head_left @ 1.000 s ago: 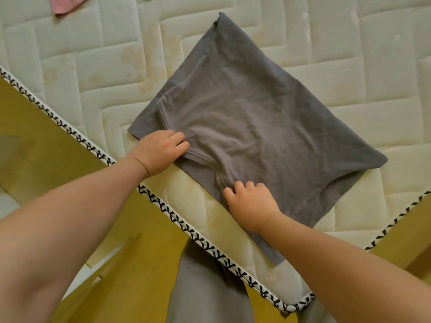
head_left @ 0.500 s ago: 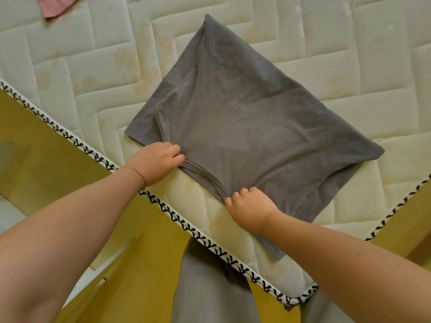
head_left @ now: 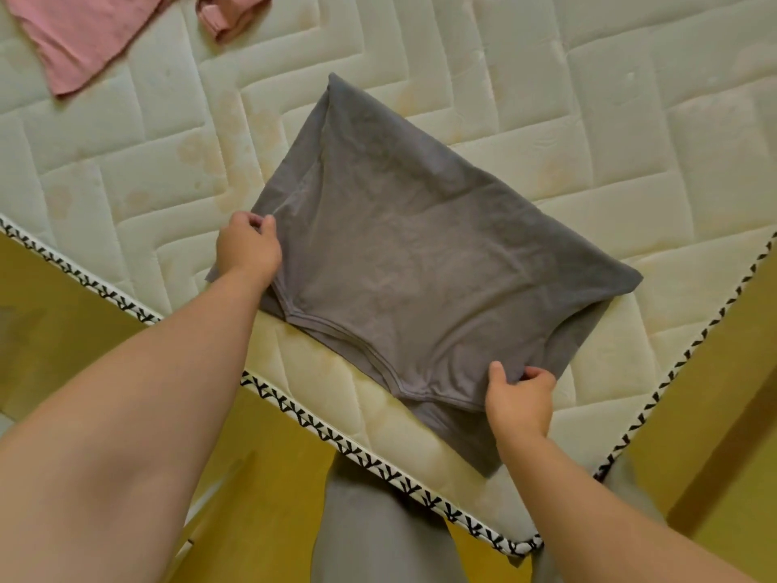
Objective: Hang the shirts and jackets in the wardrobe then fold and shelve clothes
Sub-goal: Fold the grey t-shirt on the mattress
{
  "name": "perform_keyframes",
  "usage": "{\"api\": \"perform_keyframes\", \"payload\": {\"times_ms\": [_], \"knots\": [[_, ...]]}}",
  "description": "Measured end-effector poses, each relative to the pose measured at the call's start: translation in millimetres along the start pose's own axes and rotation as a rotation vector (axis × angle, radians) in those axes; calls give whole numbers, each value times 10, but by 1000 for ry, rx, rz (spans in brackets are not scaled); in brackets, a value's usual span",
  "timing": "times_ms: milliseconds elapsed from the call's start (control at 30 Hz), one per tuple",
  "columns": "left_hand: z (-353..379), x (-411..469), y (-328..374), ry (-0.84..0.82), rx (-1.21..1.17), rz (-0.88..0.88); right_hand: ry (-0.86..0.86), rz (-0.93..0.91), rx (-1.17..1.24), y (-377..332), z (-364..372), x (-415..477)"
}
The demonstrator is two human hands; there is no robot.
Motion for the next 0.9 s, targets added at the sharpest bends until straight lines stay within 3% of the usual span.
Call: {"api": "perform_keyframes", "payload": {"times_ms": [267,500,567,667,800,900], "knots": [[-26,1,-307,71,28,-194,-80,70,1,258,67,15],[-3,70,-122,63,243,-217,-88,42,-153,109,-9,72],[-106,53,222,169,379,-89,11,6,-73,-54,-195,87],[-94,-11,1034,261,484,296,186,-55,60,-438,-574,272],[376,-367,2040,136,509,718,229,-164,196,-1034,-1011,758],[903,-947,2442,-26,534,936,138,-241,72,-1268,-1141,1044]]}}
Point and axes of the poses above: each hand's wrist, its own x-axis towards the middle knuckle, its own z-axis out of the palm, y = z × x, the point moved 10 cm from there along x, towards the middle knuckle, and after that the axes turned 3 degrees about -y, right-handed, at the moved point
